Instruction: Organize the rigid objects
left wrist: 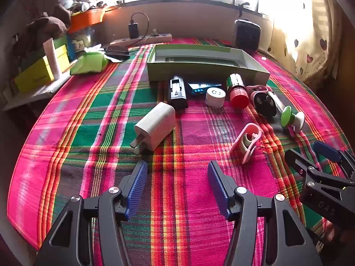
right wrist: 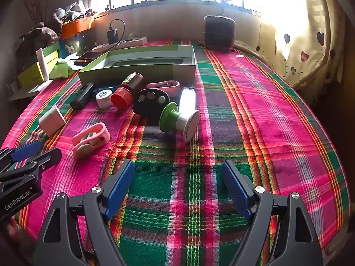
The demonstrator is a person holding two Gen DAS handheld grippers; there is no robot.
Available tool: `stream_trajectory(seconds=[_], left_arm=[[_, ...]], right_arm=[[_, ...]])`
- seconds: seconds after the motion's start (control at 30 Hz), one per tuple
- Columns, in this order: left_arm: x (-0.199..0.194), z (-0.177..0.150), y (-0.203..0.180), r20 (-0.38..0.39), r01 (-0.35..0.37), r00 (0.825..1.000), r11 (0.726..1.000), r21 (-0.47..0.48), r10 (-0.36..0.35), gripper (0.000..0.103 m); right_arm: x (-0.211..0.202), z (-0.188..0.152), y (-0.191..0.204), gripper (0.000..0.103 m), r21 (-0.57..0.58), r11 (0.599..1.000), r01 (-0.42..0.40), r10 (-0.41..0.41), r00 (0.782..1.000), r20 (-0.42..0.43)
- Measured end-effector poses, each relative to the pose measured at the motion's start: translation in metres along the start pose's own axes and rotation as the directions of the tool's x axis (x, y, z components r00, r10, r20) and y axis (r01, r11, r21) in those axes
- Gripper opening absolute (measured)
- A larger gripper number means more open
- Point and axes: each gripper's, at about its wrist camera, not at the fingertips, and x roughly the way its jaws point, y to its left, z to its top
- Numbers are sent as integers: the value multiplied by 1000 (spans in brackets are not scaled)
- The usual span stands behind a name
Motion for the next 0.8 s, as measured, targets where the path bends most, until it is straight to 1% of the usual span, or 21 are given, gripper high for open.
stream_trajectory(seconds=[0.8], left_arm=[[-1, -1, -2, 8, -9, 1000, 1000, 4, 9, 56]], right_arm=[[-1, 0, 0, 80, 5, 1000, -5, 5, 1000, 7]])
